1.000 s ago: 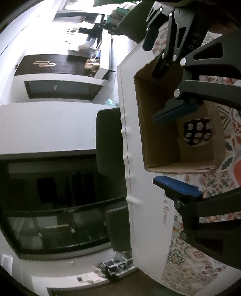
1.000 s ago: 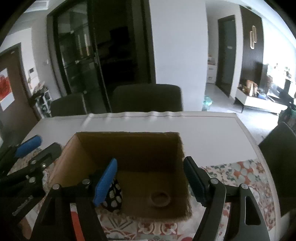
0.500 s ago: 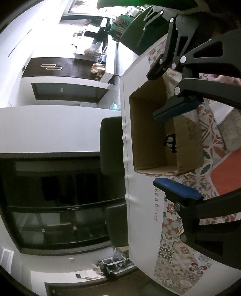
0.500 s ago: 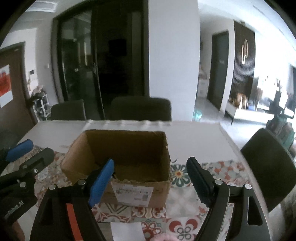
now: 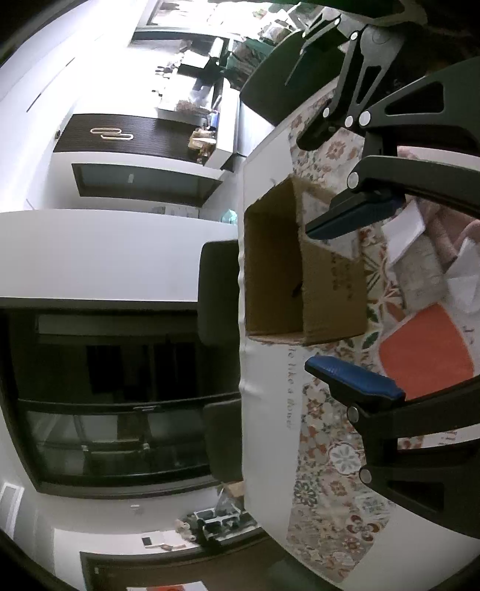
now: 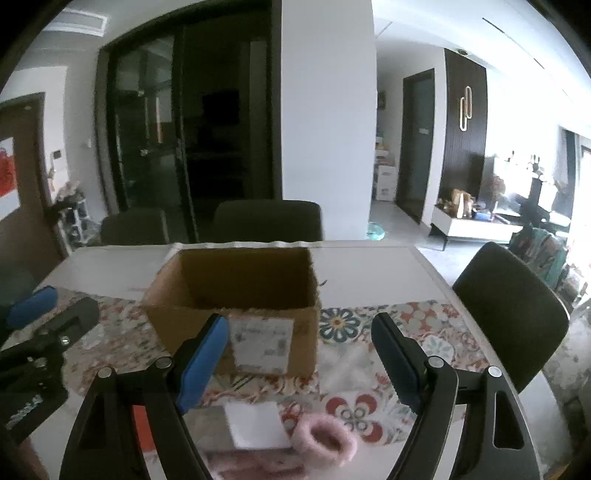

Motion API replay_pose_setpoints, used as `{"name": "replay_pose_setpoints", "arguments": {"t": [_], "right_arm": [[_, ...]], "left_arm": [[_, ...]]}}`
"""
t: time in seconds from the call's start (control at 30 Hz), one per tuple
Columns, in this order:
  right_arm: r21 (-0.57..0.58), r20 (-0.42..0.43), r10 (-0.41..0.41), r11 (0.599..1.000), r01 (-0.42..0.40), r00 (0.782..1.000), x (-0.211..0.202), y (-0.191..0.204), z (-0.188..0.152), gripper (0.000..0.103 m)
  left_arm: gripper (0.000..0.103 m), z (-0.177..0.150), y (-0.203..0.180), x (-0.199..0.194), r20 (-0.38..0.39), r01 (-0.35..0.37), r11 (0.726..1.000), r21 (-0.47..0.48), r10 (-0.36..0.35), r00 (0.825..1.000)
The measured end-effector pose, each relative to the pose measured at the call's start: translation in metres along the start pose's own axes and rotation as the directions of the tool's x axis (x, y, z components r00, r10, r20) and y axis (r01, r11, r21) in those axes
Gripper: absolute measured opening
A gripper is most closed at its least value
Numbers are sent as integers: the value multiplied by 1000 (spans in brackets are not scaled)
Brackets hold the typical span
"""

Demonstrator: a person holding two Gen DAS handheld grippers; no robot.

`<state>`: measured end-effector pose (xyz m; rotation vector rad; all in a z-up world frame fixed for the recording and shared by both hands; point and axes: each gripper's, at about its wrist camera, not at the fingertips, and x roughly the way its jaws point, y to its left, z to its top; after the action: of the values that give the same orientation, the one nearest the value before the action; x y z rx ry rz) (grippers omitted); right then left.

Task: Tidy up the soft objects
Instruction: 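Move both tools back toward the remaining soft items on the table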

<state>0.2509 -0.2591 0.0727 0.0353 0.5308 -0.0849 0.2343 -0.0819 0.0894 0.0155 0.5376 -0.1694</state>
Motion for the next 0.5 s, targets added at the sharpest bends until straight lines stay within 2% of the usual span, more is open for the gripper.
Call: {"name": "replay_pose_setpoints", "arguments": {"t": [0.1, 0.27, 0.5], "right_arm": [[15, 10, 28, 999, -28, 1000, -15, -2, -10, 81], [7, 51, 12, 1000, -13, 999, -35, -1, -24, 81], [6, 31, 25, 1000, -25, 999, -46, 5, -50, 81]], "left_arm": [[68, -10, 0, -15, 4, -8, 1000, -1, 8, 1000], [76, -26, -1, -34, 10, -20, 1000, 17, 20, 1000], [76, -55, 4, -45, -9, -38, 999, 27, 38, 999]]}}
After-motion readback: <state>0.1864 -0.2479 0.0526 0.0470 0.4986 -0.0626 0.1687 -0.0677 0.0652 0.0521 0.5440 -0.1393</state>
